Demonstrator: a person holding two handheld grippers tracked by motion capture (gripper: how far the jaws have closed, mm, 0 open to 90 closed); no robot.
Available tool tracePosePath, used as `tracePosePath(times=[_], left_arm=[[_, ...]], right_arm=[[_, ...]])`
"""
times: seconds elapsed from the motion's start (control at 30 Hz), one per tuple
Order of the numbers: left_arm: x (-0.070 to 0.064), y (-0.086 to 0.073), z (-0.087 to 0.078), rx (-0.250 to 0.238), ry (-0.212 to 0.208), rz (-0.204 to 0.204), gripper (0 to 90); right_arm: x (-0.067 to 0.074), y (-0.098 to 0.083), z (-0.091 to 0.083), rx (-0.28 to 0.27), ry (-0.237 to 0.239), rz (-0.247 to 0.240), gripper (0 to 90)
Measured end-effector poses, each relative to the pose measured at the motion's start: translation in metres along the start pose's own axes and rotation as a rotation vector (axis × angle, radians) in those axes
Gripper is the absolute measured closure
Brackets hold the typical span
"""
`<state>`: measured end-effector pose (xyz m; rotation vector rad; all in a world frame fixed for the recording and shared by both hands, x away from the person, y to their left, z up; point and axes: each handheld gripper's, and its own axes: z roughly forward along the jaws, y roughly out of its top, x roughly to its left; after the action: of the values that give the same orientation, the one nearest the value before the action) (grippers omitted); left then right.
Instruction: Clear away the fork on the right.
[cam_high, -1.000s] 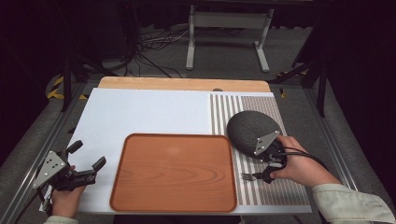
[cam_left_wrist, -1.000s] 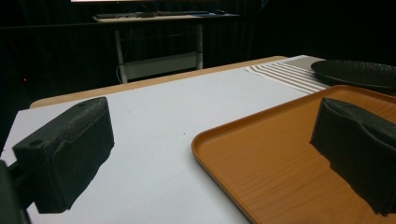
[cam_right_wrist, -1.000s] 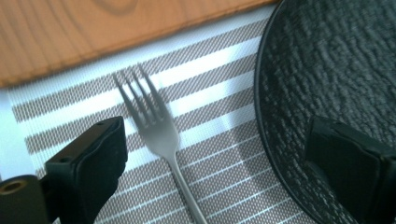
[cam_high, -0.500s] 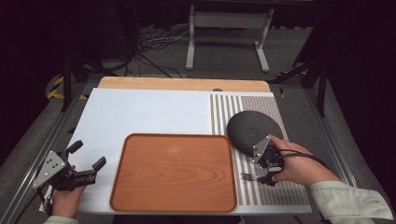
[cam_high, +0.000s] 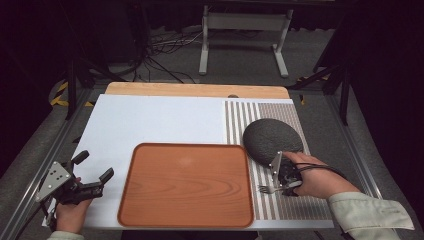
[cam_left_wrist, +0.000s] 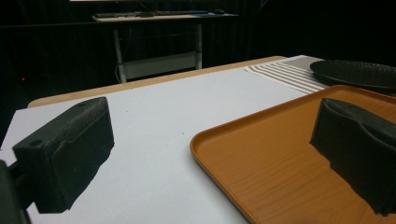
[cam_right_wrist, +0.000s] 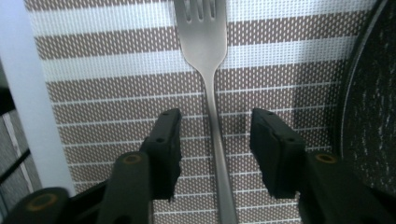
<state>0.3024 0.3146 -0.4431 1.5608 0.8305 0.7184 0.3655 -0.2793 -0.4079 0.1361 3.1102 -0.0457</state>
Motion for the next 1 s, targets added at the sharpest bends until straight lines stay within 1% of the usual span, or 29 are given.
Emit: tracePosePath(times=[0.03,0.07,0.1,0.27,0.33,0.43,0.5,0.57,0.9,1.0], left_arm=[[0.0,0.0001,-0.0001,0.002,-0.001,0.0,0.3],[0.0,0.0001,0.0,0.003,-0.001,0.001,0.3],[0.0,0.0001,0.0,0.003,-0.001,0.001,0.3],[-0.0003,0.0,0.0005,0.004,-0.007,-0.001,0.2],[-0.0003,0.0002,0.0003,0.003,-0.007,0.001,0.2],[-0.0001,0.0001,0.0002,0.002,-0.006,0.0,0.2],[0.0,0.0001,0.0002,0.002,-0.005,0.0,0.3],[-0.0003,0.0002,0.0004,0.003,-0.007,0.001,0.2],[0.0,0.0002,0.0002,0.004,-0.006,0.003,0.2],[0.0003,0.0002,0.0004,0.011,-0.009,0.004,0.2]], right_arm=[[-0.0002,0.0003,0.0006,0.003,0.001,-0.01,59.9],[-0.0002,0.0003,0.0006,0.003,0.001,-0.01,59.9],[0.0,0.0009,0.0007,0.013,-0.002,-0.016,61.8],[-0.0003,0.0022,0.0044,0.056,0.015,-0.046,72.3],[-0.0006,0.0022,0.0057,0.066,0.009,-0.057,76.3],[-0.0008,0.0022,0.0065,0.072,0.005,-0.067,78.6],[-0.0011,0.0026,0.0063,0.086,-0.001,-0.085,83.3],[-0.0008,0.0029,0.0065,0.091,-0.004,-0.091,84.2],[-0.0011,0.0039,0.007,0.097,-0.001,-0.093,84.8],[-0.0014,0.0033,0.0067,0.094,0.006,-0.072,85.1]])
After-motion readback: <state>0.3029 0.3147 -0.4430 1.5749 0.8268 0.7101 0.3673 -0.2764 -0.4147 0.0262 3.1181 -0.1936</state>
